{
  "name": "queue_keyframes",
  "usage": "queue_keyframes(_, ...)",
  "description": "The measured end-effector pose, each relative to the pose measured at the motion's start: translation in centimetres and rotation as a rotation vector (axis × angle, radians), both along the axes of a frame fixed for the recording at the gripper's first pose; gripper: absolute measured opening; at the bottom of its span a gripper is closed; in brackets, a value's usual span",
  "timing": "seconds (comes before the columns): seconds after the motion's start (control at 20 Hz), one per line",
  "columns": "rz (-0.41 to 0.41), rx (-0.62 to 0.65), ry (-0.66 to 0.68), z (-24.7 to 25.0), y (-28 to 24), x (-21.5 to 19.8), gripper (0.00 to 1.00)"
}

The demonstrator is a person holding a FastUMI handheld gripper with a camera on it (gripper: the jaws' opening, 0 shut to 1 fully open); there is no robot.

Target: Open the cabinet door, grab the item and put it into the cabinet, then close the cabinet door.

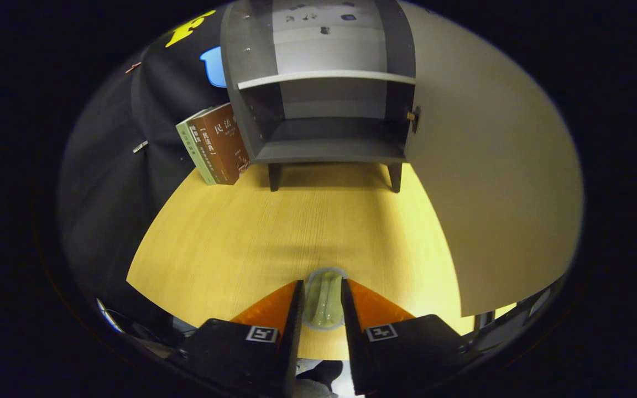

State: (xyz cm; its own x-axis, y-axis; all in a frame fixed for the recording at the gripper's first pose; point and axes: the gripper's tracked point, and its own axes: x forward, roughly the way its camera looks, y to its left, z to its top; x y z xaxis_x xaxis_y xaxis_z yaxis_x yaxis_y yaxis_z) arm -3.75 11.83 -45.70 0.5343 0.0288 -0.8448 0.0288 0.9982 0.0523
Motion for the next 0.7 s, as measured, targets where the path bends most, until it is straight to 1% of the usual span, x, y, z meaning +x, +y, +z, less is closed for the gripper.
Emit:
queue_keyframes(0.05,-0.003,-0.007,0.035,-1.4,-0.2,-0.2,0.51)
queue_keyframes(0.2,-0.004,-0.056,0.121,-5.2,-1.4,-0.9,0.51)
queue_keyframes(0.3,-0.011,-0.052,0.177,-7.5,-1.4,-1.0,0.51)
queue_keyframes(0.4,-0.018,-0.033,0.203,-9.1,-1.1,-0.7,0.51)
queue_keyframes(0.55,0.0,-0.055,0.267,-10.8,-1.3,-1.4,0.51)
queue_keyframes(0.7,-0.01,-0.056,0.299,-11.1,-1.5,-2.1,0.51)
